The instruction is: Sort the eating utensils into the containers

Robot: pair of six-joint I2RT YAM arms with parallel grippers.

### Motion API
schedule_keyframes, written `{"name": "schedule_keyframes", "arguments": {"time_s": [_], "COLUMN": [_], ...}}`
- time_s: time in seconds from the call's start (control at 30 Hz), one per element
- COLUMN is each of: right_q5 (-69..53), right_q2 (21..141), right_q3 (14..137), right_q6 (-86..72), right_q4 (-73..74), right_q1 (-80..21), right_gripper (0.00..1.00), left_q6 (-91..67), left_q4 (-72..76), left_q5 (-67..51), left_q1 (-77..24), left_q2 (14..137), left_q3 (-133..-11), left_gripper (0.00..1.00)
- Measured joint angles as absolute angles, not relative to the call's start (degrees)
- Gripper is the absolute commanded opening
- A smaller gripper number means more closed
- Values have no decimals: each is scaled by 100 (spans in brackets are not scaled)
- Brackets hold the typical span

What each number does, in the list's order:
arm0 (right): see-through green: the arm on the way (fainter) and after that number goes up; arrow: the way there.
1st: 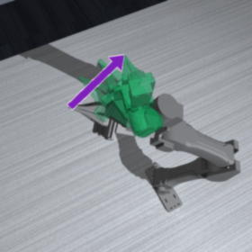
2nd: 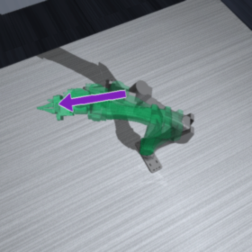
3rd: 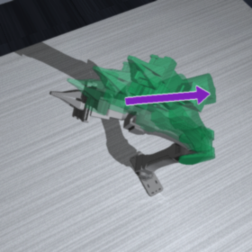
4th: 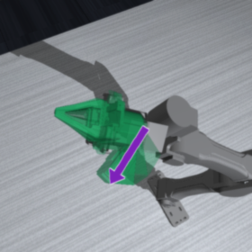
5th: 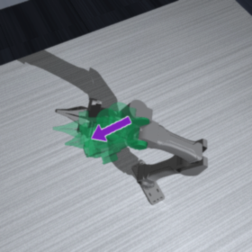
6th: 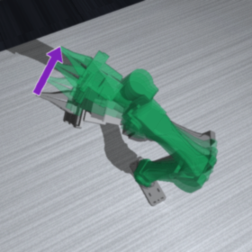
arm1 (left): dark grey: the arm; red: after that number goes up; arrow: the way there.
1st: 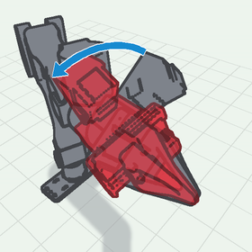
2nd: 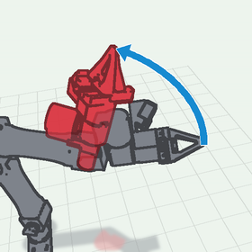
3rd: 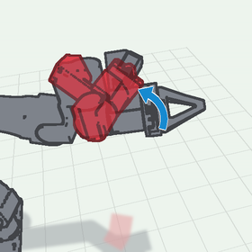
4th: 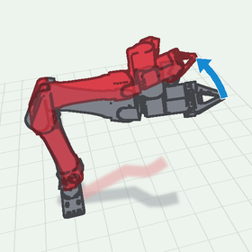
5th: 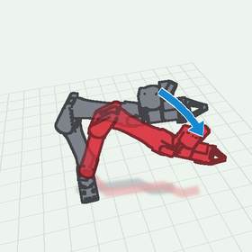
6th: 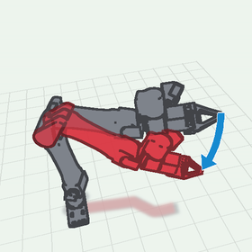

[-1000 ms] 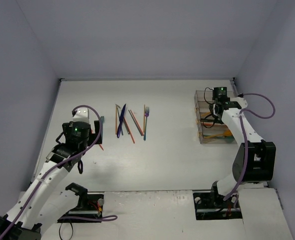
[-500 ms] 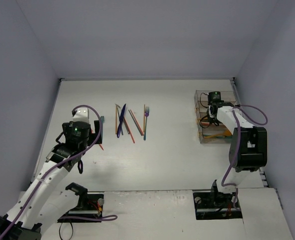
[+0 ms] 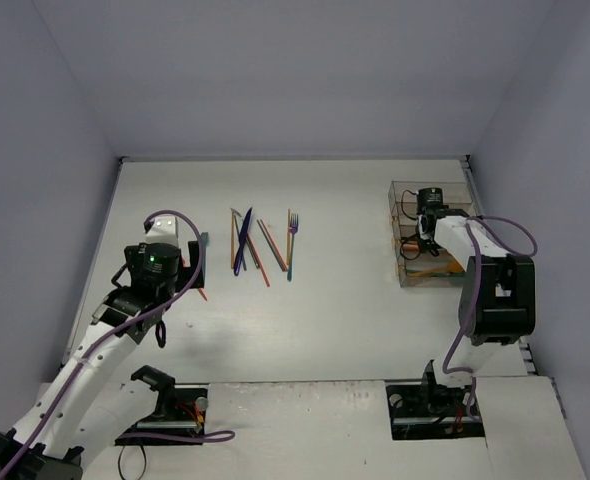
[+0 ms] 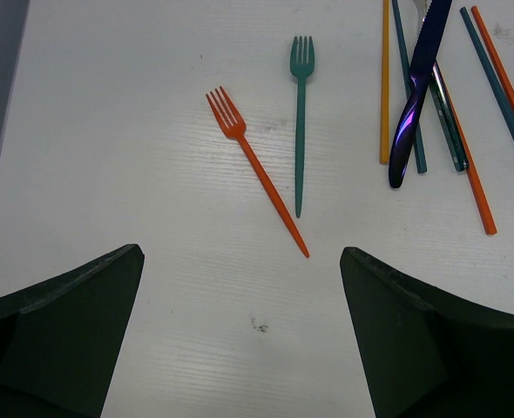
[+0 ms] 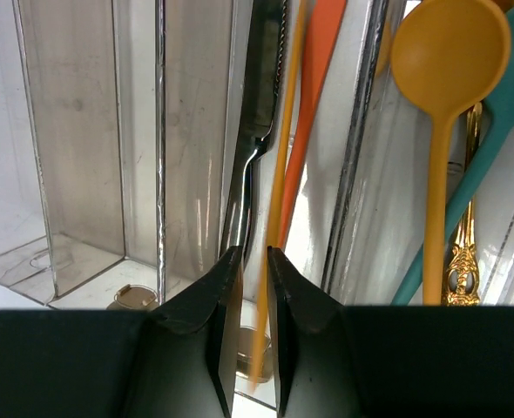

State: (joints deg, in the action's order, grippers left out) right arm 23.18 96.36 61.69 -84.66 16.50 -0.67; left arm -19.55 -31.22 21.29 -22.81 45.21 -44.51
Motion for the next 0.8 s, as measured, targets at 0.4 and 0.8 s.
{"name": "schedule_keyframes", "arguments": {"time_s": [0.4, 0.8], "right_q5": [2378, 1409], "right_q2": [9165, 7920], "right_q3": [6140, 6676], "right_q6": [-7853, -4553], "right_q4": [1652, 1437], "right_q1": [99, -89], "right_gripper": [23, 41], "left_q6": [-1955, -1999], "left_q4": [-3120, -3096], "left_q5": [2096, 1195], "left_q1": [-2281, -2286], "left_q2": [4525, 5512], "left_q3": [-4451, -4672], "left_gripper": [96, 95]}}
